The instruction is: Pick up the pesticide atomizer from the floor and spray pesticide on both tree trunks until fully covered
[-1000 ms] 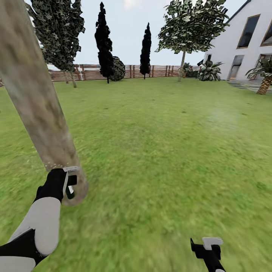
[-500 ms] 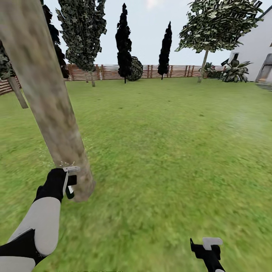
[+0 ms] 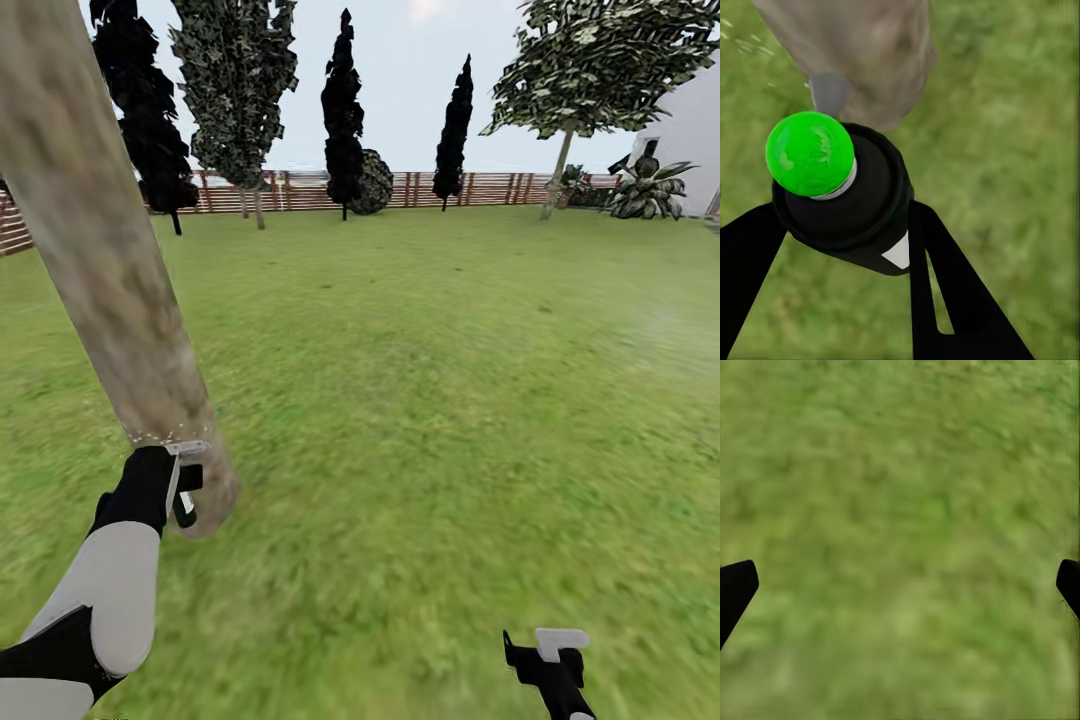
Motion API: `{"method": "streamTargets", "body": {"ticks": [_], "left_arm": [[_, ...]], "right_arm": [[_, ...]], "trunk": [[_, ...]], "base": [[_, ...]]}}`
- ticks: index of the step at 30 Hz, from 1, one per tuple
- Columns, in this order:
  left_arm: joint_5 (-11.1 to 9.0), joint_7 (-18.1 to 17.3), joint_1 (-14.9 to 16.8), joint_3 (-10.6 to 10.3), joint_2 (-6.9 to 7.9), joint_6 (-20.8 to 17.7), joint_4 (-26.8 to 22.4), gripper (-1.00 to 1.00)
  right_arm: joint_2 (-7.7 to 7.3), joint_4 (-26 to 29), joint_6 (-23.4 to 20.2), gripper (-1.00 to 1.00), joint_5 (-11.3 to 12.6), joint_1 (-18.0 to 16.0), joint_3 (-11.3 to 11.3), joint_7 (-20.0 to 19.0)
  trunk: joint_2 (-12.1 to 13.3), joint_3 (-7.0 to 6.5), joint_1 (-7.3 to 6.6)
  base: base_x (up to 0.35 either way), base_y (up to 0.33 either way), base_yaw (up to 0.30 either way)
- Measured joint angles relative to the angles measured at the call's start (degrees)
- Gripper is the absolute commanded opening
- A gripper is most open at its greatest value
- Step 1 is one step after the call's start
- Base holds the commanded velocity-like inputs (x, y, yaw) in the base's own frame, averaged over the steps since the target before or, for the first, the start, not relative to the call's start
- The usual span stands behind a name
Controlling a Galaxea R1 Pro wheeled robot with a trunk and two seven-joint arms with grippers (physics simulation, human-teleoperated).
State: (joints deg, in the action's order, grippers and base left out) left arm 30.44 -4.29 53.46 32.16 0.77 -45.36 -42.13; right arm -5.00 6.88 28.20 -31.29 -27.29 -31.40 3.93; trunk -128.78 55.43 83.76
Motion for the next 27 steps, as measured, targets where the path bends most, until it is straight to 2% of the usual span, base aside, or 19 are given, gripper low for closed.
{"method": "streamTargets", "body": {"ticks": [3, 5, 9, 14, 16, 19, 23, 27], "left_arm": [[0.3, 0.0, -0.4, 0.0, 0.39, 0.0, -0.1, -1.0], [0.2, 0.0, -3.2, 0.0, 1.44, 0.9, -0.1, -1.0], [-0.1, 0.0, -7.5, 0.0, 1.52, 6.1, 0.3, -1.0], [-0.1, 0.0, -9.7, 0.1, 1.09, 8.3, 0.9, -1.0], [0.0, 0.0, -11.2, 1.5, 1.39, 11.5, 0.9, -1.0], [-0.1, -0.2, -11.7, 4.5, 1.67, 13.5, 1.0, -1.0], [-0.3, -0.2, -11.8, 4.9, 2.07, 13.7, 3.6, -1.0], [-0.3, -0.2, -11.8, 4.9, 2.04, 13.7, 4.0, -1.0]], "right_arm": [[0.0, 0.0, 0.0, 1.0, 0.0, 0.0, 0.0, 0.0], [0.0, 0.0, 0.0, 1.0, 0.0, 0.0, 0.0, 0.0], [0.02, 0.0, 0.0, 1.0, 0.0, 0.0, 0.0, 0.0], [0.08, 0.0, 0.0, 1.0, 0.0, 0.0, 0.0, 0.0], [0.08, 0.0, 0.0, 1.0, 0.0, 0.0, 0.0, -0.1], [0.02, 0.1, 0.0, 1.0, 0.0, 0.0, 0.0, 0.0], [-0.09, 0.1, 0.0, 1.0, 0.0, 0.0, 0.0, 0.0], [-0.09, 0.1, 0.0, 1.0, 0.0, 0.0, 0.0, 0.0]], "trunk": [[0.0, 0.0, 0.0], [0.0, 0.01, 0.01], [0.0, 0.01, 0.02], [0.0, 0.01, 0.01], [0.0, 0.0, 0.01], [0.0, 0.0, -0.01], [0.0, 0.0, -0.01], [0.0, 0.0, -0.01]], "base": [[0.121, -0.272, 0.27], [0.046, -0.272, 0.276], [0.007, -0.272, 0.276], [0.022, -0.272, 0.246], [0.102, -0.271, 0.042], [0.221, -0.207, 0.005], [0.276, -0.17, 0.0], [0.259, -0.155, 0.106]]}}
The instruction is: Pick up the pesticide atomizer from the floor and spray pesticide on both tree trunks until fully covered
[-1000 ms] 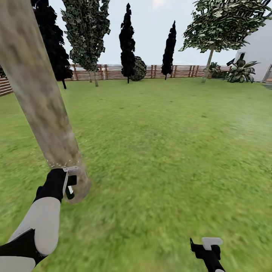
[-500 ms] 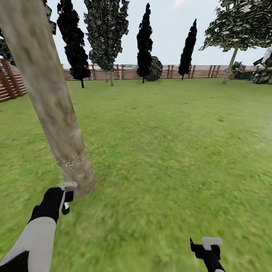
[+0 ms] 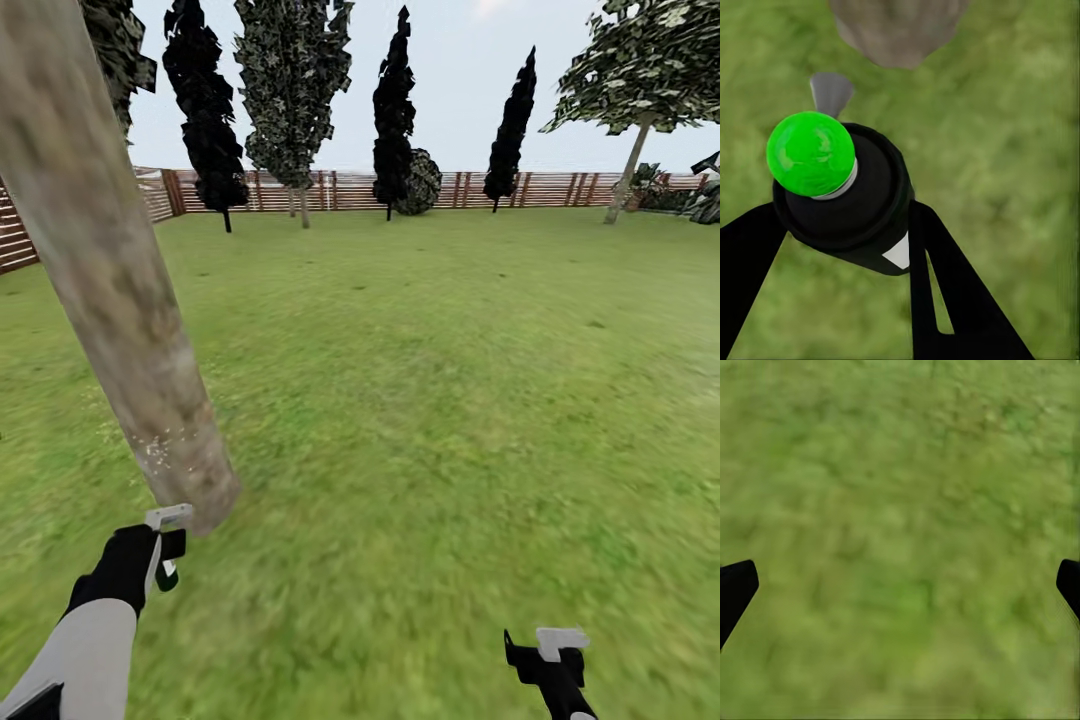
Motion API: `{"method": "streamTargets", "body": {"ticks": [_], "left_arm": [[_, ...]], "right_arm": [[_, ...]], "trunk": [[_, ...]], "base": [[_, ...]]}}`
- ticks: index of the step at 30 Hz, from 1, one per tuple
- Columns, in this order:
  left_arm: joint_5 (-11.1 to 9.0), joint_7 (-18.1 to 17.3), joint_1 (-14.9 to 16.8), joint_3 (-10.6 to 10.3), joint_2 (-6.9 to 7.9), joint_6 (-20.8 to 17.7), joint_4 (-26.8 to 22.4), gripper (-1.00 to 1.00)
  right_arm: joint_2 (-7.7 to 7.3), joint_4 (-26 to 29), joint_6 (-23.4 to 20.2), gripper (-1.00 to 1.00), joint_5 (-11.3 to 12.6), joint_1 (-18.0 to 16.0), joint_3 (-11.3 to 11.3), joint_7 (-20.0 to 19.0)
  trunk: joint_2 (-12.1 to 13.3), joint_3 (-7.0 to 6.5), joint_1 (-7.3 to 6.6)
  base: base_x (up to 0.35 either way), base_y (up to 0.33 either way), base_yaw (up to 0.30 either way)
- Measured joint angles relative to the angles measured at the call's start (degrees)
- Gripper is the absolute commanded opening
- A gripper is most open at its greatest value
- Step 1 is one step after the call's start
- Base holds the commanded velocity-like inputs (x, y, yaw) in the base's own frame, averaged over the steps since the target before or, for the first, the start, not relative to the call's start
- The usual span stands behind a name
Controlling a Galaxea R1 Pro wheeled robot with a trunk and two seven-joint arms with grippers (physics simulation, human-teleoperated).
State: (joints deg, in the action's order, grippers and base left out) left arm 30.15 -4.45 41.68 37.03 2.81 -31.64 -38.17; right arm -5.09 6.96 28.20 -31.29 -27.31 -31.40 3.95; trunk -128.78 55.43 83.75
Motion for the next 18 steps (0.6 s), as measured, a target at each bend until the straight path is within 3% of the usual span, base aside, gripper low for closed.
{"method": "streamTargets", "body": {"ticks": [12, 18], "left_arm": [[-0.1, -0.2, 0.2, -0.3, -0.77, -1.1, 0.0, -1.0], [0.5, -4.6, 0.2, -0.7, -1.19, -2.1, 0.0, -1.0]], "right_arm": [[0.0, 0.0, 0.0, 1.0, 0.0, 0.0, 0.0, 0.0], [0.0, 0.0, 0.1, 1.0, 0.0, 0.0, 0.0, 0.0]], "trunk": [[0.0, 0.0, 0.03], [0.0, 0.0, 0.03]], "base": [[0.011, -0.006, 0.274], [0.0, -0.179, 0.1]]}}
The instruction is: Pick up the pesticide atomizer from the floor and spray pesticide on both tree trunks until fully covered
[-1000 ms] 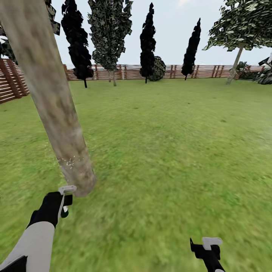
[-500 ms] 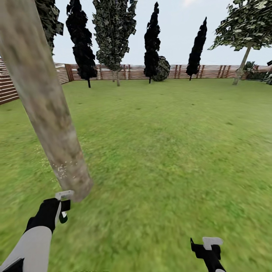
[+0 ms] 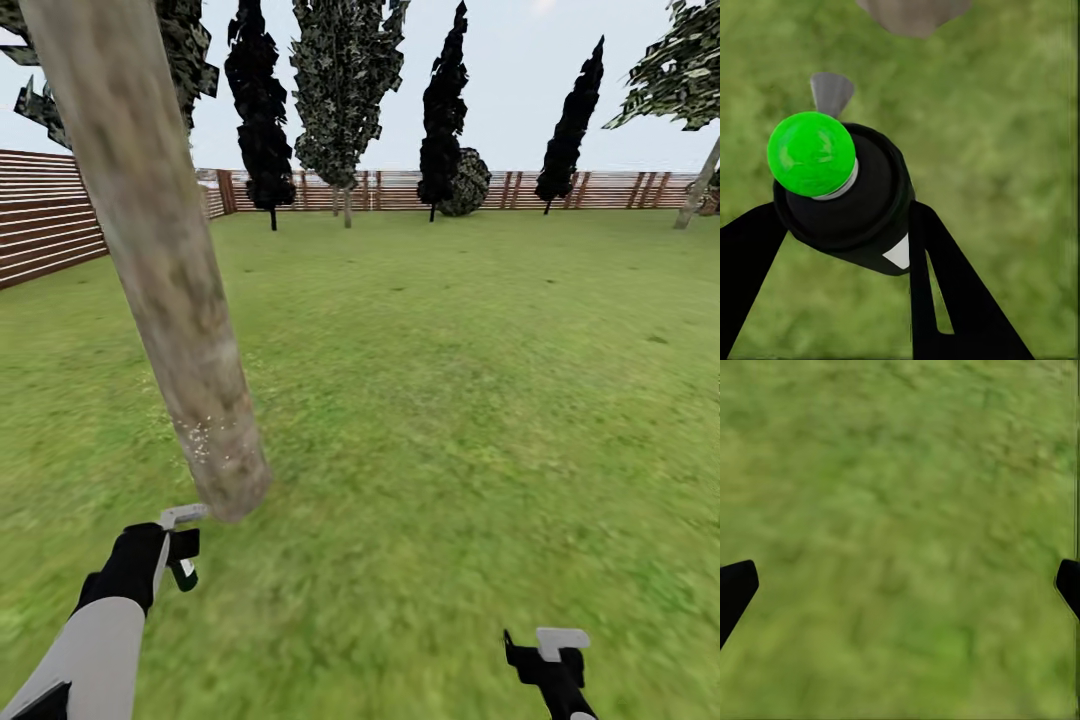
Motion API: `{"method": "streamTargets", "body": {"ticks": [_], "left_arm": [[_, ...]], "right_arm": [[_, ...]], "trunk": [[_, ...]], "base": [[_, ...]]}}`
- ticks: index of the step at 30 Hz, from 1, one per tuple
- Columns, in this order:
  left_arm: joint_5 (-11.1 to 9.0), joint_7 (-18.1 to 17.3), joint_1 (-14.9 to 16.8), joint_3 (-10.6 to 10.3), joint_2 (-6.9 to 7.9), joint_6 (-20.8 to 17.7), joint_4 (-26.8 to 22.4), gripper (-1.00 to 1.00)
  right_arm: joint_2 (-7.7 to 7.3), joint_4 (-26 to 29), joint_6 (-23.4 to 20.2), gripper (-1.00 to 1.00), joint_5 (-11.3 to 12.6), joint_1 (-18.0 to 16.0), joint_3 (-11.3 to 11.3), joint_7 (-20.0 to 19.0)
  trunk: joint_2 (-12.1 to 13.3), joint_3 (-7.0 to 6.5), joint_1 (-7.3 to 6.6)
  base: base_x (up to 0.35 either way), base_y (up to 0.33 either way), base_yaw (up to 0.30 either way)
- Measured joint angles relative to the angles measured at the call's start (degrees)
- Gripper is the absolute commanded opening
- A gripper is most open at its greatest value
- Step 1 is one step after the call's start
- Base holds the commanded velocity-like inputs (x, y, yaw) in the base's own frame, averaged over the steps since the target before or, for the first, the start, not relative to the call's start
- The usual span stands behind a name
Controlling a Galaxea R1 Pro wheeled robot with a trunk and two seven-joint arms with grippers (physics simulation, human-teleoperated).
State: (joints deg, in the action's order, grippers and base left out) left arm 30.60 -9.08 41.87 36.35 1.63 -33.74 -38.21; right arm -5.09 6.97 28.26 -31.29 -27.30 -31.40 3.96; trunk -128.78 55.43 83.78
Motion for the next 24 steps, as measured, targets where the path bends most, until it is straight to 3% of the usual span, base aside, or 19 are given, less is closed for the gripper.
{"method": "streamTargets", "body": {"ticks": [19, 24], "left_arm": [[0.0, 0.4, 0.0, -0.1, 0.07, 0.1, -0.6, -1.0], [0.0, 0.4, 0.0, -0.1, 0.01, 0.1, -0.7, -1.0]], "right_arm": [[0.0, 0.0, 0.0, 1.0, 0.0, 0.0, 0.0, 0.0], [0.09, 0.0, 0.0, 1.0, 0.0, 0.0, 0.0, 0.0]], "trunk": [[0.0, 0.0, -0.01], [0.0, 0.0, -0.01]], "base": [[0.075, -0.268, 0.002], [0.12, -0.268, 0.229]]}}
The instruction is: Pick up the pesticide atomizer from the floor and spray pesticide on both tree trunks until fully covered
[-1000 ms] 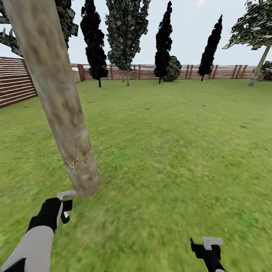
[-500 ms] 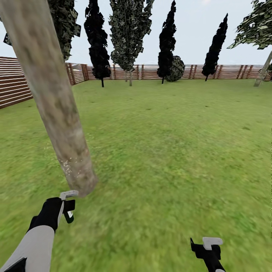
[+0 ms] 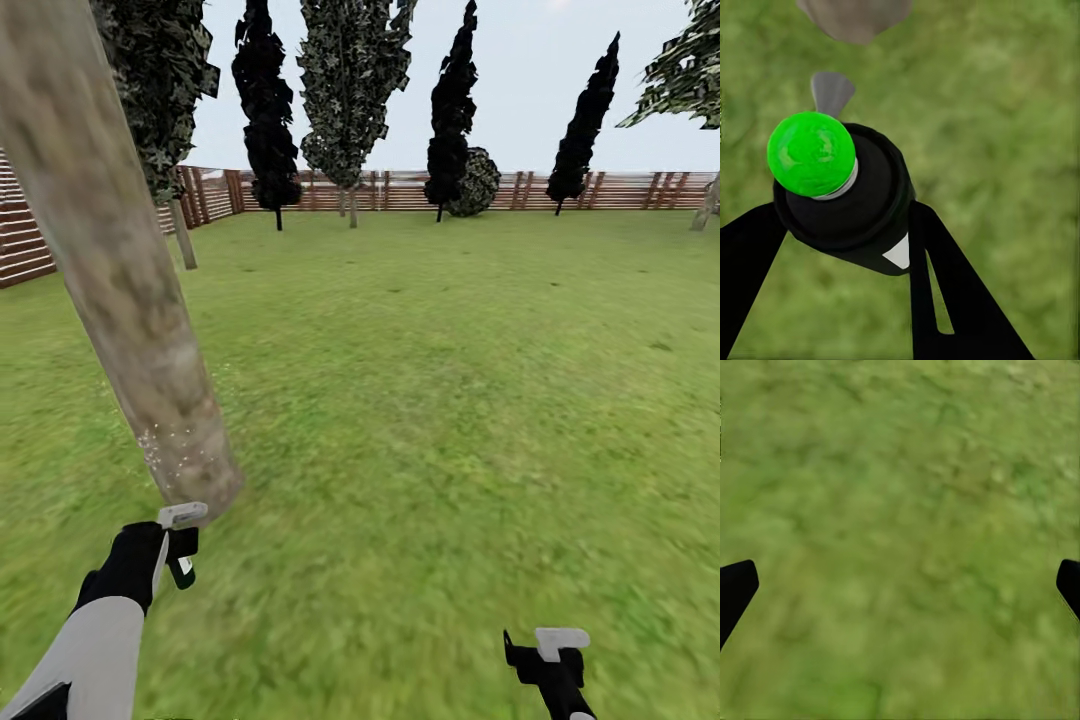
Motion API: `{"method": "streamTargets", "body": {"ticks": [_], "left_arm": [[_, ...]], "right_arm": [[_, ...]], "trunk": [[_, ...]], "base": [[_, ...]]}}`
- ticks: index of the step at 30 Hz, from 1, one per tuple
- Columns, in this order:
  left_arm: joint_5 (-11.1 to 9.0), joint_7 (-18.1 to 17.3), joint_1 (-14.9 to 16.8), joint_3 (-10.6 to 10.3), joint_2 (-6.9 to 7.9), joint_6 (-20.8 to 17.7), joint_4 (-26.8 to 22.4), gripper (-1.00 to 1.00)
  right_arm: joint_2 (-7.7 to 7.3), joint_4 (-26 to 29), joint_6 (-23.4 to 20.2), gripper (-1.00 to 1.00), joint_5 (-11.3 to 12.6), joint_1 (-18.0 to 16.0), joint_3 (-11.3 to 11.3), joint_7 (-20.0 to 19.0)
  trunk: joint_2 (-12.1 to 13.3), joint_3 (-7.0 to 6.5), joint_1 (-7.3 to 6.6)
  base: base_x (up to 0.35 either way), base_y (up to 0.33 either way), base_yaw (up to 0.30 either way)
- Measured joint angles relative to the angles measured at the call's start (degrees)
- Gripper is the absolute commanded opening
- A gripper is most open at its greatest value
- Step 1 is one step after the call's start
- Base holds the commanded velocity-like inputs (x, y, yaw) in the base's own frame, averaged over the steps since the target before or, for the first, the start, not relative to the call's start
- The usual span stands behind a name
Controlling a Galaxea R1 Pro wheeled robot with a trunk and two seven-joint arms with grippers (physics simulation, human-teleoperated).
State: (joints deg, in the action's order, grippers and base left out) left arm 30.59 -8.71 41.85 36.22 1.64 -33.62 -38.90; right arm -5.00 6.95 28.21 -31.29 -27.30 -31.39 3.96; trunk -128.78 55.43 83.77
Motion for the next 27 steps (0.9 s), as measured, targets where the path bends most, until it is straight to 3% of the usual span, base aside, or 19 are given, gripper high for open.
{"method": "streamTargets", "body": {"ticks": [8, 21, 27], "left_arm": [[0.0, 0.0, 0.0, 0.0, 0.05, 0.0, -0.1, -1.0], [-0.2, 0.0, 0.0, 0.1, 0.06, 0.1, -0.1, -1.0], [-0.2, 0.1, 0.0, 0.5, 0.48, 0.1, -0.1, -1.0]], "right_arm": [[0.0, 0.0, 0.0, 1.0, 0.0, 0.0, 0.0, 0.0], [-0.01, 0.0, 0.0, 1.0, 0.0, 0.0, 0.0, 0.0], [0.0, 0.0, 0.0, 1.0, 0.0, 0.0, 0.0, 0.0]], "trunk": [[0.0, 0.0, 0.0], [0.0, 0.0, 0.0], [0.0, 0.0, 0.0]], "base": [[0.12, -0.268, 0.263], [0.117, -0.268, 0.012], [0.109, -0.268, 0.216]]}}
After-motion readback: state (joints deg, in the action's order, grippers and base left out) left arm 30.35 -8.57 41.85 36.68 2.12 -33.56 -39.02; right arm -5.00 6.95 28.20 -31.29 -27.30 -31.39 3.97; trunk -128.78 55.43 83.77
